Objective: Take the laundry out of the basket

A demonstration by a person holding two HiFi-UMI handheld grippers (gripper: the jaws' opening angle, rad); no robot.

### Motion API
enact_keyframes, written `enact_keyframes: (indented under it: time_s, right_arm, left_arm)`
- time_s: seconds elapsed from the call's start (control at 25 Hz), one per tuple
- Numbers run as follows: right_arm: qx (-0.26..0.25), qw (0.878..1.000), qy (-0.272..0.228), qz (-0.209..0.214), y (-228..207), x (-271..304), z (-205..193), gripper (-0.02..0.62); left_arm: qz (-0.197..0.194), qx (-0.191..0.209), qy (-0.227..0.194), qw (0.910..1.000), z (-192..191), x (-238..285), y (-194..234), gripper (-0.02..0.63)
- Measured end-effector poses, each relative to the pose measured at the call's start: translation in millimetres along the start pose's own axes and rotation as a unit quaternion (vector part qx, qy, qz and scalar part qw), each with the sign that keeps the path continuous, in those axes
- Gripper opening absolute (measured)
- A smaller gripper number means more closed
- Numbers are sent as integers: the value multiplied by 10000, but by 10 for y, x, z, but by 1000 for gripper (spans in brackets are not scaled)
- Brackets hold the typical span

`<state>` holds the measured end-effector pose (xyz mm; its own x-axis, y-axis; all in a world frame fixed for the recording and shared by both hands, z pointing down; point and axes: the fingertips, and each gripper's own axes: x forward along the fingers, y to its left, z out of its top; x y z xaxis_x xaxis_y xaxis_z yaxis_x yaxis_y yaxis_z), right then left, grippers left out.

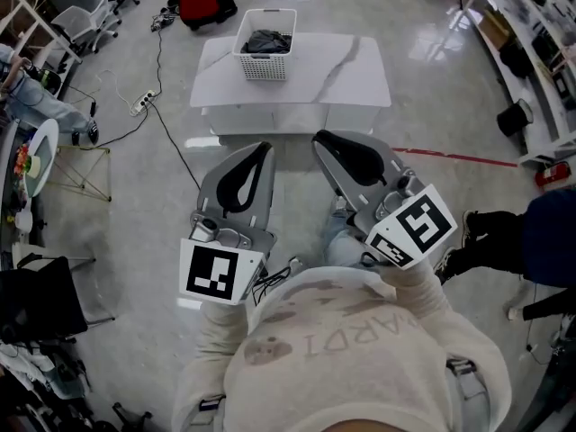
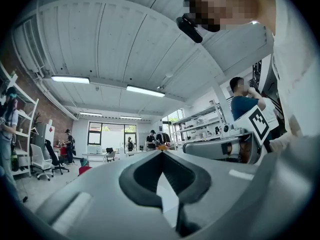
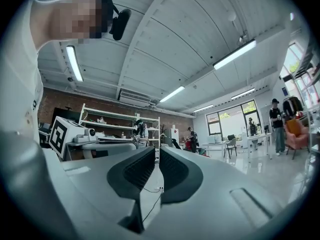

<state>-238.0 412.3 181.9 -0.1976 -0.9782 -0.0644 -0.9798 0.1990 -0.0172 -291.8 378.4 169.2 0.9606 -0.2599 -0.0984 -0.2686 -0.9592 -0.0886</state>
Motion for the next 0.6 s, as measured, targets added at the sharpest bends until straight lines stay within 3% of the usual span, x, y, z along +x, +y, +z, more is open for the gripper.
enact_keyframes:
  time_s: [0.32,0.6]
  right_arm:
    - [27,9997,-32,228,-878,331,-17,84]
    - [-27,9986,-8,532,-1789,545,20,94]
  left_arm:
    - [294,81,291,9991,-180,843,277,2]
    - [532,74,112,9985,-179,1811,390,2]
